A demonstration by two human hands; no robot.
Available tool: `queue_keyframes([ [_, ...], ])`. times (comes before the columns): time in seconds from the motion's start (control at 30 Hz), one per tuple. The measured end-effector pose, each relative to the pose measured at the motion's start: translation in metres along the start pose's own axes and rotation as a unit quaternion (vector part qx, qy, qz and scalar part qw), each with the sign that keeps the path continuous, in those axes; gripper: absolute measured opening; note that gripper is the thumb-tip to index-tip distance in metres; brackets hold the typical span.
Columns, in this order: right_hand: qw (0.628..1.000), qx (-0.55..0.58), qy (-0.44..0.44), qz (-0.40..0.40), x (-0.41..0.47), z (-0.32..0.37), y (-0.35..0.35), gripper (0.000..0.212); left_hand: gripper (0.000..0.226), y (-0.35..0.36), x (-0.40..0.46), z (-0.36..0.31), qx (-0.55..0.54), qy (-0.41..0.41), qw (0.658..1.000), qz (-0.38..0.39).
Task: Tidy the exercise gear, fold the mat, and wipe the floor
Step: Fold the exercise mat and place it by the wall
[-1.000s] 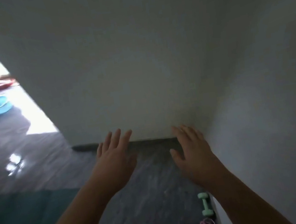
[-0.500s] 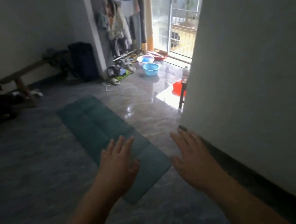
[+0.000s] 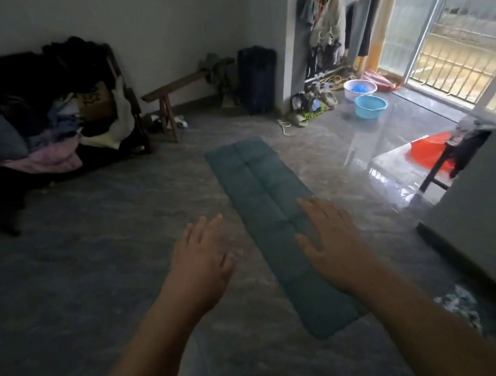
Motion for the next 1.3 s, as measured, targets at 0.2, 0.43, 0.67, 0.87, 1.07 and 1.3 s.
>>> queue_keyframes([
  [0.2, 0.999, 0.032, 0.011, 0.012, 0.066, 0.014, 0.024, 0.072, 0.086, 0.007, 0.053, 0.067, -0.021, -0.049, 0.998, -0.013],
  [0.43, 0.999, 0.034, 0.011, 0.037, 0.188, 0.005, 0.082, 0.066, 0.087, 0.013, 0.162, 0.125, 0.016, -0.061, 0.998, -0.002],
  [0.67, 0.997, 0.027, -0.033, 0.068, 0.361, 0.025, 0.124, 0.066, 0.078, -0.006, 0.302, 0.19, 0.013, -0.112, 0.994, -0.015],
  [0.87, 0.993, 0.012, -0.065, 0.102, 0.47, 0.069, 0.175, 0.066, 0.07, -0.003, 0.37, 0.259, 0.009, -0.169, 0.985, -0.008],
  [1.07, 0.991, -0.043, -0.07, 0.107, 0.587, 0.108, 0.243, 0.066, 0.068, 0.002, 0.479, 0.345, -0.006, -0.174, 0.985, 0.015],
  [1.3, 0.992, -0.06, 0.016, 0.114, 0.705, 0.142, 0.295, 0.066, 0.07, 0.018, 0.635, 0.422, 0.018, -0.088, 0.992, 0.085],
])
Point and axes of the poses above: each hand's wrist, its own x-axis towards the middle knuckle, its own y-axis out of the palm, z = x × y, the point moved 7 cm from there along x, towards the middle knuckle, and after that the axes turned 7 degrees about -z, right-handed, at the moved point
